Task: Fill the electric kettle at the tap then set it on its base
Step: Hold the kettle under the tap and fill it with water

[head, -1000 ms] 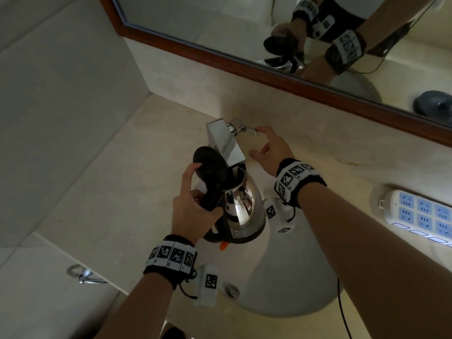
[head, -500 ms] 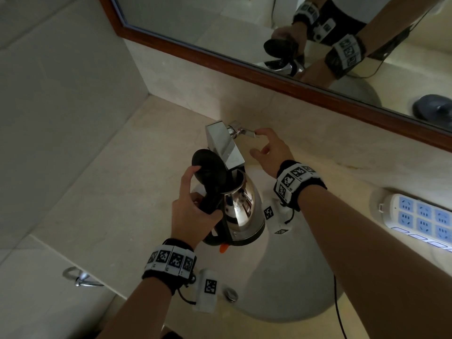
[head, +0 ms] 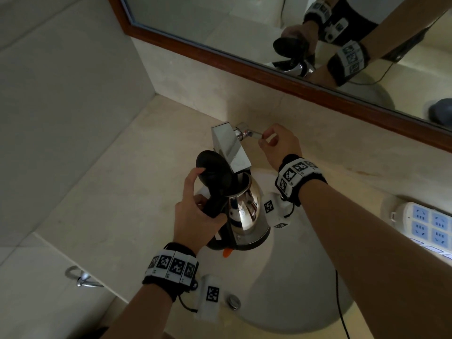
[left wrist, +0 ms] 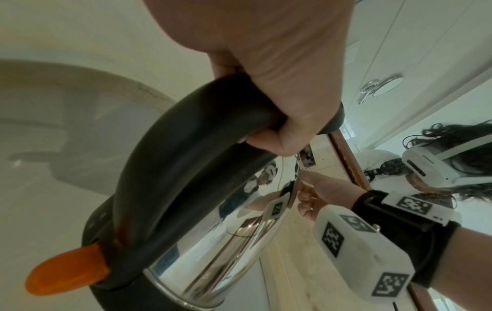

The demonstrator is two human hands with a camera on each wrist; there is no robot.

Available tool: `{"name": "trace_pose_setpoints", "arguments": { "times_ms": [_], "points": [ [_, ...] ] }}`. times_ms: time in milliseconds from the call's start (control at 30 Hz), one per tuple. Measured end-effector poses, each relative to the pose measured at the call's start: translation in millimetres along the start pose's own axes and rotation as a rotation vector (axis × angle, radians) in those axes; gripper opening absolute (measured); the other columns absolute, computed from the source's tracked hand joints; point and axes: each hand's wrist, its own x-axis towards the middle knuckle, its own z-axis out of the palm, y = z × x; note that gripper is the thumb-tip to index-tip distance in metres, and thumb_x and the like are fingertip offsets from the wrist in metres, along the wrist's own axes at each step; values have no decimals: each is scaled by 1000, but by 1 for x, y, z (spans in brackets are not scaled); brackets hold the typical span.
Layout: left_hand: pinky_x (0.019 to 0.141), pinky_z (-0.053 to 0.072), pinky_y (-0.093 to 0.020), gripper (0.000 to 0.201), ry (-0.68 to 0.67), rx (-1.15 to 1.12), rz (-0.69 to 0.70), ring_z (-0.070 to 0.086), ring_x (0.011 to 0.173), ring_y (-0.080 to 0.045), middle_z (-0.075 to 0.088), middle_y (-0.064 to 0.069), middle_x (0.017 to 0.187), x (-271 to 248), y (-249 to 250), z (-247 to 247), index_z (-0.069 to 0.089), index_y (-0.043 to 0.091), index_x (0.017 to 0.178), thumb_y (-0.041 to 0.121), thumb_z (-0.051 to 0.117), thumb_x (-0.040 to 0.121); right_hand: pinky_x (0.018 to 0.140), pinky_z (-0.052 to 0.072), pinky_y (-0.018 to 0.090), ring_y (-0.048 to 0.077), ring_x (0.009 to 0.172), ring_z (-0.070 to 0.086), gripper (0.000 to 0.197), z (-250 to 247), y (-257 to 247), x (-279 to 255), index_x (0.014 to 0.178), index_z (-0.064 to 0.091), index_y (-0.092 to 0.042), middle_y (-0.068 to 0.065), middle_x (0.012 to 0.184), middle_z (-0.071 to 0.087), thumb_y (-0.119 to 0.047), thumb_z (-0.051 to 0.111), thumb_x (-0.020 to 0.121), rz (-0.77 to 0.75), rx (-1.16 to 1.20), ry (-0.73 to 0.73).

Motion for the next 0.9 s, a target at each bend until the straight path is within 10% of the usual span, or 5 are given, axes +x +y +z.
{"name": "trace_pose_setpoints", "arguments": {
  "times_ms": [500,900],
  "points": [
    [55,56,-13,105,7,-5,40,66,52,-10,68,0,57,0,0,1,27,52,144,5,84,70,63,43,27,16,64,52,9,4,5,2,91,63,-21,4,84,59,-25,69,85,-19,6,16],
    [65,65,-32,106,-7,-13,-37,72,59,-13,72,-2,64,-3,0,5,28,46,146,0,84,68,65,43,27,19,70,55,9,4,6,3,90,60,-27,10,97,64,-28,68,86,-12,-11,-1]
  ]
}}
